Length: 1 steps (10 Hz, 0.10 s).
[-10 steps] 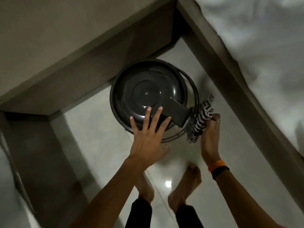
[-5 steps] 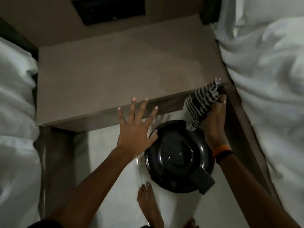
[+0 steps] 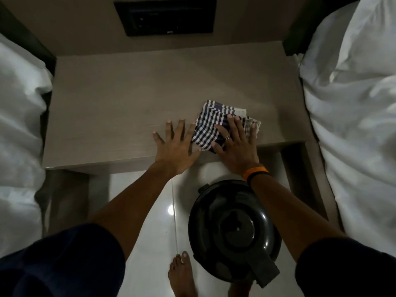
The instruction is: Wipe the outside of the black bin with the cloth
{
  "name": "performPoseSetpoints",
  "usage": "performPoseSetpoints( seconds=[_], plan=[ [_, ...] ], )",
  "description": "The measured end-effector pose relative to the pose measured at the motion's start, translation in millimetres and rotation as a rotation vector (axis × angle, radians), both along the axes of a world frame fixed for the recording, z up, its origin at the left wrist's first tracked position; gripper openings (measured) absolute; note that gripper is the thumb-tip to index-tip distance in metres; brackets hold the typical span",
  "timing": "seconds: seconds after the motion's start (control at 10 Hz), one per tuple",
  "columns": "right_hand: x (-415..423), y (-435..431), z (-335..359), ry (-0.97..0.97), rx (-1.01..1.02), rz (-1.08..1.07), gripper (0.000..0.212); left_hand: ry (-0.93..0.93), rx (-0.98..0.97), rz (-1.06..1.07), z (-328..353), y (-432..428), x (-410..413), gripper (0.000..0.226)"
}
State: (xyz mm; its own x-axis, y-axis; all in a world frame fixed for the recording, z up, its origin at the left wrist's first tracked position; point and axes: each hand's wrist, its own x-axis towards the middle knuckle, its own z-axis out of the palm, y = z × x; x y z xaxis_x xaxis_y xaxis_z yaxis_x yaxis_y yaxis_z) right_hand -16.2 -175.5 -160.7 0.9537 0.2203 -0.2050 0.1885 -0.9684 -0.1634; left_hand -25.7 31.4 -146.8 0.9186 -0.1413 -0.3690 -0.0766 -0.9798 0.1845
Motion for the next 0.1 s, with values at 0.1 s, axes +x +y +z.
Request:
performPoseSetpoints(
  seconds=[0.1],
  plan=[
    [4.2,-2.9,4.4,-0.036,0.054,-0.027,0.072,-0.119,0.003,0.013,8.8,0.7,-0.1,0.085]
  ],
)
